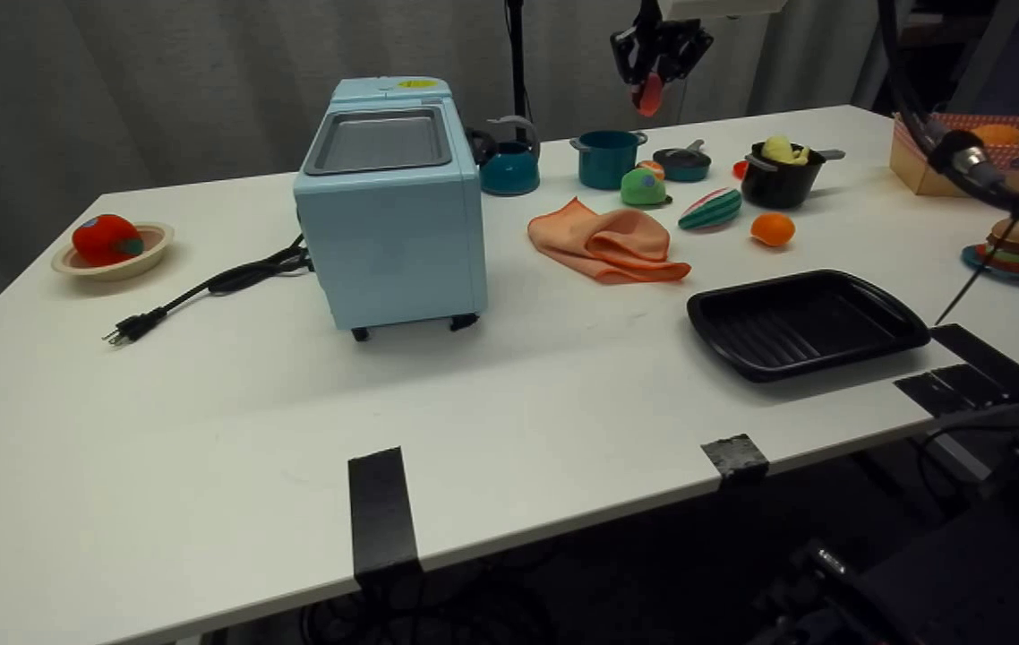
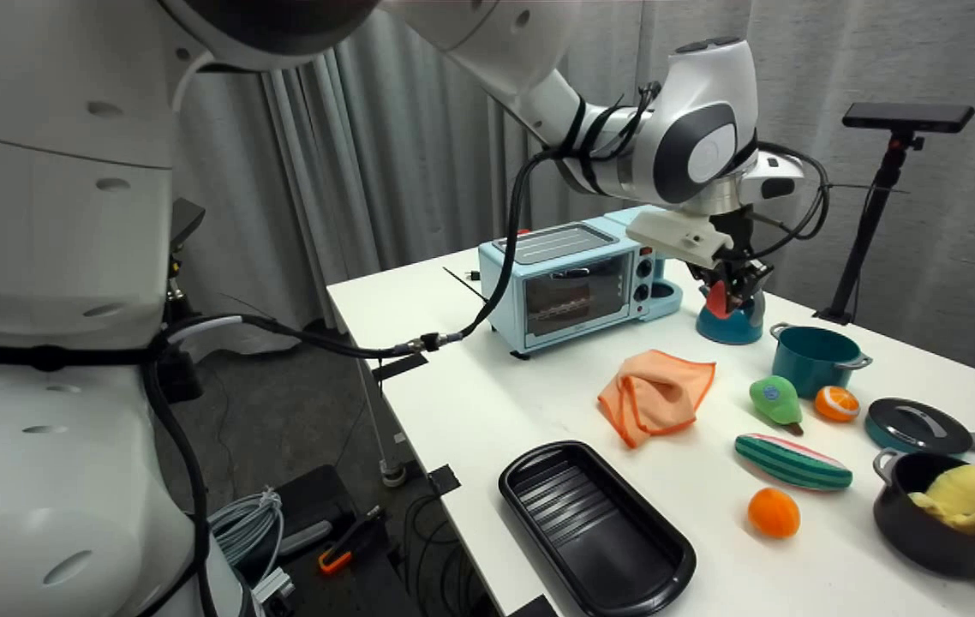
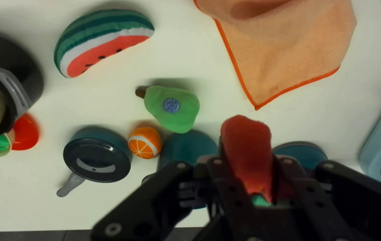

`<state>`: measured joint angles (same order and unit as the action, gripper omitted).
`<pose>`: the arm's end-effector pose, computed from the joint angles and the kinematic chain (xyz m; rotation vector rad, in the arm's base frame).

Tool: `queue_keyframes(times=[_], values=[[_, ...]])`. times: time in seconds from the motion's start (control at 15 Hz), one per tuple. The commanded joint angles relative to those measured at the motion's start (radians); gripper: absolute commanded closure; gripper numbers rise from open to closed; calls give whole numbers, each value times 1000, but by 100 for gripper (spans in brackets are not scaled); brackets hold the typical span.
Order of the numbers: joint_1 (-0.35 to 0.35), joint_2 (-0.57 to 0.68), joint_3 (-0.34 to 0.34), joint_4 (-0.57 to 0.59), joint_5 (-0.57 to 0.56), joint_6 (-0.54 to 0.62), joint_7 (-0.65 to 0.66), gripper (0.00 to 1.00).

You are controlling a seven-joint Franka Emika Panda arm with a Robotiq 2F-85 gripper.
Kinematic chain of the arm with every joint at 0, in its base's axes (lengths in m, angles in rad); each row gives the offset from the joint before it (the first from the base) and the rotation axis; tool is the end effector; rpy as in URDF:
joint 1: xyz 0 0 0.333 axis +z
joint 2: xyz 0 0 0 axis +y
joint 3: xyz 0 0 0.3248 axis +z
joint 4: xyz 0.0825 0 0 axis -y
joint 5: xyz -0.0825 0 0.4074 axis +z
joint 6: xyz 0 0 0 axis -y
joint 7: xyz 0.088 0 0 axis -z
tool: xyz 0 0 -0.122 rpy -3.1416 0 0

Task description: Put the tomato plushy on the black plate in the box

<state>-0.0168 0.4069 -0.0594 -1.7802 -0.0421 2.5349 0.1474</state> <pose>0.7070 -0.0501 0.3462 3.0417 -0.2810 0.5398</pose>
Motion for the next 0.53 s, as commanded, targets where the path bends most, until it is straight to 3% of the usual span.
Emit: queue_keyframes(times=[0.0, 0.47], values=[[30, 132, -42, 158, -48, 29, 70, 95], [85, 248, -143, 287, -124, 92, 196, 95]])
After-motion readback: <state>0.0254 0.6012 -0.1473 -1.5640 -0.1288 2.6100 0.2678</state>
